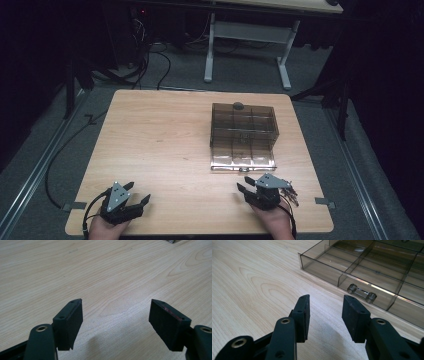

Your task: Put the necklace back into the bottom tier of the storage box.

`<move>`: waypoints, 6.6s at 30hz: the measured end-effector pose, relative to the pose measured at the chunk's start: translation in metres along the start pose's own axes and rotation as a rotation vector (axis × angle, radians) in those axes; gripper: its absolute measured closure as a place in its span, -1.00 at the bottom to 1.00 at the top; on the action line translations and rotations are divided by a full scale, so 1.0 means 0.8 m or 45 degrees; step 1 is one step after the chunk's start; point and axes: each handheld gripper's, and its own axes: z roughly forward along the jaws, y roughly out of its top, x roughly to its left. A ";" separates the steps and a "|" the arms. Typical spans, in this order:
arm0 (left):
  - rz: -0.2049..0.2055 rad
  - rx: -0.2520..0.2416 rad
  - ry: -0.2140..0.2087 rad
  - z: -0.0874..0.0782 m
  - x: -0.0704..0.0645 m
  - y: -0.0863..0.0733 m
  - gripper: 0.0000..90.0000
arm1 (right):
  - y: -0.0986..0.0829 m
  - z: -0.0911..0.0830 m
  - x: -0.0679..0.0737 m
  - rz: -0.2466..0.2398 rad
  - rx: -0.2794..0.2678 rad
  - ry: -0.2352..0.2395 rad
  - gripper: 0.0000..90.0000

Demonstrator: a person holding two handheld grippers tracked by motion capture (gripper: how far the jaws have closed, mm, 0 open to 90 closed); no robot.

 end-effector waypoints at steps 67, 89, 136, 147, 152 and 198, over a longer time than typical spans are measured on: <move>0.008 0.018 -0.008 0.002 0.000 0.001 -0.38 | -0.069 -0.096 -0.103 0.252 0.172 -0.342 0.18; 0.010 0.015 -0.008 0.001 0.000 0.001 -0.38 | -0.068 -0.096 -0.100 0.221 0.174 -0.349 0.66; 0.011 0.015 -0.010 0.001 0.000 0.001 -0.38 | -0.015 -0.091 -0.015 0.007 -0.066 -0.160 0.66; 0.013 0.016 -0.015 0.001 0.000 0.001 -0.38 | -0.018 -0.051 0.003 -0.041 0.060 -0.067 0.66; 0.014 0.013 -0.016 0.001 0.000 0.001 -0.38 | -0.024 -0.038 0.003 -0.044 0.127 -0.065 0.66; 0.020 0.019 -0.016 0.001 -0.001 0.001 -0.39 | -0.040 -0.078 -0.058 0.173 0.120 -0.216 0.91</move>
